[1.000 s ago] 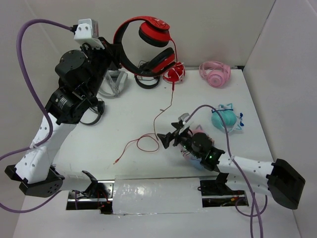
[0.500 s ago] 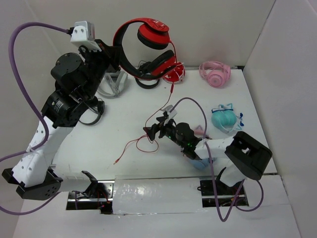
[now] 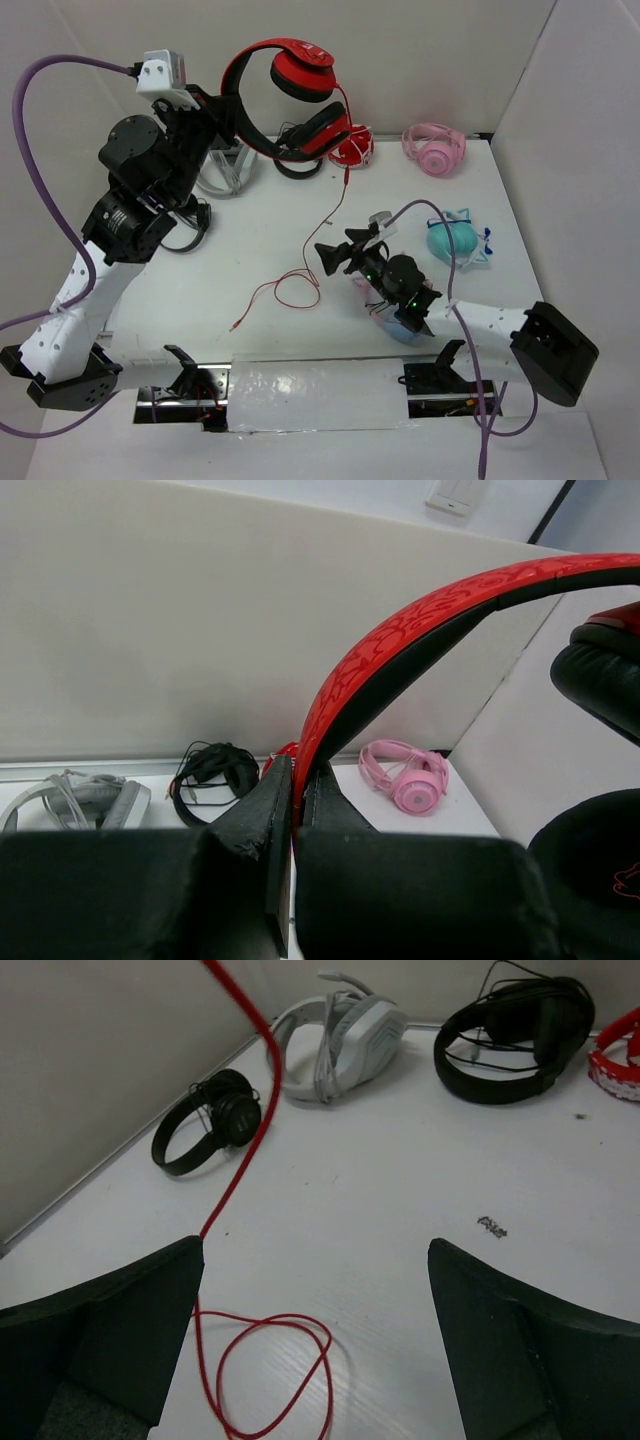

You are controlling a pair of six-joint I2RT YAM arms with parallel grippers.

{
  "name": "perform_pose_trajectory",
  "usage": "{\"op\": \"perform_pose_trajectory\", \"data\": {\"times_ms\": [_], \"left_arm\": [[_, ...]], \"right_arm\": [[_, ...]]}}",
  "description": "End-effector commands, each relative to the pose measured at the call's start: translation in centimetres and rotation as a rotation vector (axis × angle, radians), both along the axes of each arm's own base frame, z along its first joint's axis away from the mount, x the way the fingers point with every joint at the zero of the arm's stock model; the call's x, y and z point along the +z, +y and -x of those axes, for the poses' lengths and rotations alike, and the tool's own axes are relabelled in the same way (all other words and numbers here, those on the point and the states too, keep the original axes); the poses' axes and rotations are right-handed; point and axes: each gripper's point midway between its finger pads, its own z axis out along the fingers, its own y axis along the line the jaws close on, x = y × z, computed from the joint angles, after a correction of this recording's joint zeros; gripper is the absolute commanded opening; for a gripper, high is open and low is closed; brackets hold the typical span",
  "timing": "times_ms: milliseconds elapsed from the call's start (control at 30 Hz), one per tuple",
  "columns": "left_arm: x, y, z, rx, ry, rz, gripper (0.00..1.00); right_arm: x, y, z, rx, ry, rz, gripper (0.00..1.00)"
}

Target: Wrap the headphones

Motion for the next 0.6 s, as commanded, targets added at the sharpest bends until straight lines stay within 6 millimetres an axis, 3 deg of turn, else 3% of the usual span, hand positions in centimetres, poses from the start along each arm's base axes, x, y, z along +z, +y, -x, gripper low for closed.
{"op": "perform_pose_trajectory", "data": {"times_ms": [0, 67, 167, 267, 333, 400, 433, 467, 500, 567], "left_arm": [[4.9, 1.1, 1.5, 0.004, -0.145, 0.127, 0.0], [4.8, 1.1, 1.3, 0.008, -0.143, 0.132, 0.0], [4.3, 0.6, 0.9, -0.002, -0.121, 0.139, 0.0], [4.3, 0.5, 1.2, -0.019, -0.11, 0.144, 0.0], [4.4, 0.6, 1.4, -0.02, -0.104, 0.15, 0.0], [4.5, 0.8, 1.8, -0.025, -0.102, 0.158, 0.0], [4.5, 0.8, 1.8, -0.027, -0.101, 0.158, 0.0], [4.6, 0.9, 2.0, -0.029, -0.105, 0.164, 0.0], [4.6, 1.0, 2.1, -0.024, -0.109, 0.17, 0.0], [4.5, 1.4, 2.0, -0.005, -0.109, 0.165, 0.0]], "right_arm": [[0.2, 0.9, 1.4, 0.077, 0.017, 0.045, 1.0], [-0.4, 3.0, 3.1, 0.158, 0.012, 0.079, 1.0], [-1.5, 5.4, 4.0, 0.211, 0.012, 0.101, 1.0], [-2.6, 6.3, 2.7, 0.155, 0.038, 0.108, 1.0], [-1.6, 6.7, 1.9, 0.141, 0.005, 0.057, 1.0], [-3.8, 7.4, 0.2, 0.092, 0.035, 0.103, 0.99], [-3.0, 8.4, -1.0, 0.067, 0.029, 0.093, 0.95], [-4.9, 8.9, -1.6, 0.057, 0.057, 0.135, 0.85], [-5.1, 9.7, -1.2, 0.098, 0.055, 0.144, 0.59], [-4.7, 10.6, -0.3, 0.158, 0.058, 0.117, 0.39]]}}
